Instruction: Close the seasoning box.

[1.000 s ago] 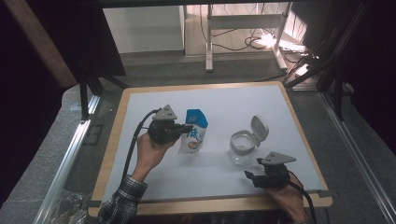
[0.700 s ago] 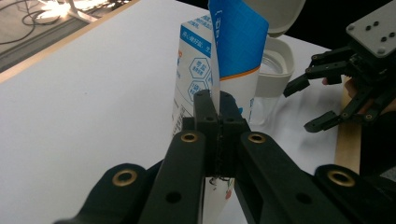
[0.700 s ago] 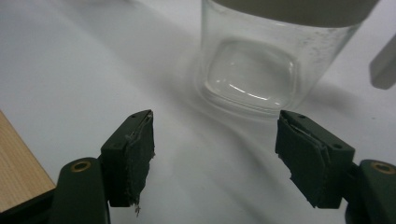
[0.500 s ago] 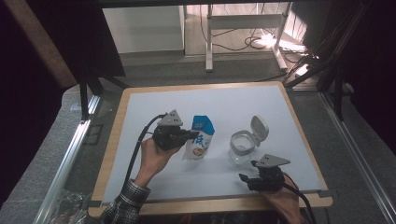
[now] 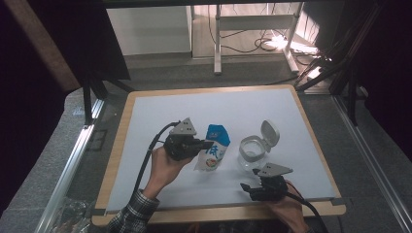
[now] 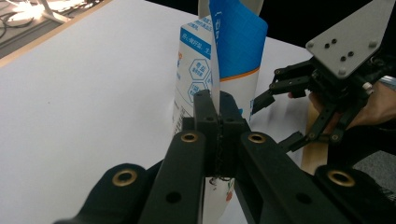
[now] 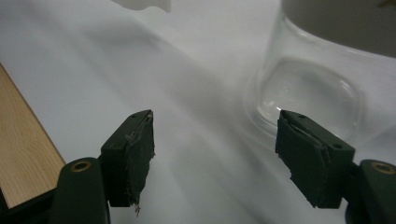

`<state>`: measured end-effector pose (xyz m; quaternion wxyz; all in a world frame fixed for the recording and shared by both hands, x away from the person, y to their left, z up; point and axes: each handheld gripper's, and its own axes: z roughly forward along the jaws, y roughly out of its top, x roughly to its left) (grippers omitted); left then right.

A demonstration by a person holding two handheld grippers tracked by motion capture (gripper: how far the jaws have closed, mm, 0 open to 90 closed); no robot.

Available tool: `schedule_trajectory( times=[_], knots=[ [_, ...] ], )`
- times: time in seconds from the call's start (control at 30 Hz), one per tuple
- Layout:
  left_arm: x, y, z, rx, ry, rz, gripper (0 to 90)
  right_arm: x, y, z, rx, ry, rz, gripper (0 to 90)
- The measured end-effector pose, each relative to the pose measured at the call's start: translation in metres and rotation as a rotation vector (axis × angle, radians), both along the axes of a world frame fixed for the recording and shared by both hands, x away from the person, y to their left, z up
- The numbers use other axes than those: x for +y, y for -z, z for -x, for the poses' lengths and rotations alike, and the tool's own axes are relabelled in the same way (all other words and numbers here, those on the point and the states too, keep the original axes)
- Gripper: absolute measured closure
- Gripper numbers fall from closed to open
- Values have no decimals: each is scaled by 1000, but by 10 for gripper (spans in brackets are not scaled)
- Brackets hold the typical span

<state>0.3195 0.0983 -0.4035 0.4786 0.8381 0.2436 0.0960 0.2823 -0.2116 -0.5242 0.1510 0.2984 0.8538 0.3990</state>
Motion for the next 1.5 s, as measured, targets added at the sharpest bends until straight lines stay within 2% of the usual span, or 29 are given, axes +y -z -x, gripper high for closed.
schedule_trajectory(
  times=[0.33,0.37,0.67,0.73,0.87,1.1,1.33,1.5],
  knots=[
    [-8,-5,3,8,19,-2,900,19,2,0,-21,-51,5,318],
    [-8,-5,3,10,21,-3,900,21,3,-1,-36,-59,10,322],
    [-13,-12,7,5,34,0,900,39,5,-5,-22,-53,-7,393],
    [-14,-13,8,5,34,5,900,43,5,-6,-5,-45,-20,412],
    [-15,-15,8,8,38,6,900,50,7,-7,-15,-57,-22,432],
    [-19,-19,9,4,47,-1,900,61,10,-10,-17,-44,-29,437],
    [-22,-25,10,3,55,5,900,66,9,-14,-9,-3,-65,437],
    [-25,-29,11,3,60,5,900,69,6,-16,-23,14,-89,431]
  ],
)
